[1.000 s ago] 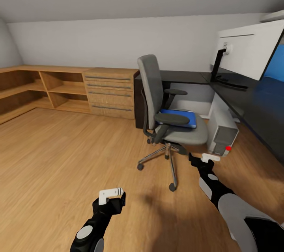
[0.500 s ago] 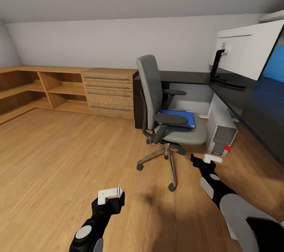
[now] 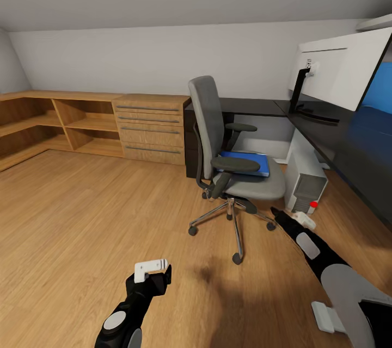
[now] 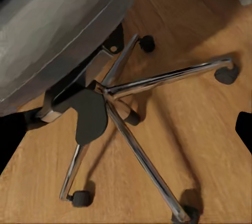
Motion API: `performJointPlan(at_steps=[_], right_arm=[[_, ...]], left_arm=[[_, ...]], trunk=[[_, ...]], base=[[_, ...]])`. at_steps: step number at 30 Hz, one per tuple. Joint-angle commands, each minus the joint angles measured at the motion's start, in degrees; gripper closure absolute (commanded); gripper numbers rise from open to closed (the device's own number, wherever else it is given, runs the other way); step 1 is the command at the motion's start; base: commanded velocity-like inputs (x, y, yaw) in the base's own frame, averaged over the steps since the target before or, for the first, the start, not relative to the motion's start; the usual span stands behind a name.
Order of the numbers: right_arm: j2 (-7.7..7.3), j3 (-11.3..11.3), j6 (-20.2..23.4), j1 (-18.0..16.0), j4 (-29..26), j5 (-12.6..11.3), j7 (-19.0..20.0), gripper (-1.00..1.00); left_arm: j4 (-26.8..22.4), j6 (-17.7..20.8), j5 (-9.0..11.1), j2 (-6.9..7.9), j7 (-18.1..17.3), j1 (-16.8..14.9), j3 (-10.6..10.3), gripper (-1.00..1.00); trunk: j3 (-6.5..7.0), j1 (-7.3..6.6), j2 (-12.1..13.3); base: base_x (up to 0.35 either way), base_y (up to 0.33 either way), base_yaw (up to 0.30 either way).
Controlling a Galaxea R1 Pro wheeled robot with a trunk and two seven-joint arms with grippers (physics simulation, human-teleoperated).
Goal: In the bedroom, organize the workspace by keeping the computer under the desk, ensuring the monitor is on the desk, placing the keyboard on the desk next to the monitor, placing the mouse on the desk next to the keyboard, moving the folder from the swivel chair onto the desk next to the mouse, stacking the notebook on top of the folder with the pen on top of the notebook, and positioning the swivel chair next to the desk.
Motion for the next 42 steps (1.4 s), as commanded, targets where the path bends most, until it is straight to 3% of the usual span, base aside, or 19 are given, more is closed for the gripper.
performJointPlan(at_steps=[1, 5, 11, 31, 42], right_arm=[[-0.15, -0.9, 0.4, 0.0, -0.3, -1.2, 0.4, -1.0], [-0.59, -4.5, 0.7, 0.0, -0.9, -5.8, 0.7, -1.0], [-0.57, -6.2, 0.4, 0.1, -0.8, -8.0, 0.9, -1.0], [-0.85, -6.6, 0.3, 0.1, -0.7, -8.3, 3.4, -1.0], [-0.73, -6.6, -0.3, 0.2, -0.4, -8.3, 3.4, -1.0]], left_arm=[[-0.1, 0.2, 0.6, 0.0, 0.5, 0.0, 0.0, -1.0], [-0.1, 0.2, 0.6, 0.0, 0.5, 0.0, 0.0, -1.0], [-0.1, 0.2, 0.6, 0.0, 0.5, 0.0, 0.0, -1.0], [-0.1, 0.0, 0.6, 0.0, 0.5, 0.0, 0.0, -1.0], [-0.1, 0.2, 0.6, 0.0, 0.5, 0.0, 0.1, -1.0]], trunk=[[-0.04, -0.01, 0.0], [-0.04, -0.01, 0.0], [-0.04, -0.01, 0.0], [-0.04, -0.01, 0.0], [-0.04, -0.01, 0.0]], base=[[0.0, 0.0, 0.0], [0.0, 0.0, 0.0], [0.0, 0.0, 0.0], [0.029, 0.025, -0.002], [0.057, 0.051, -0.146]])
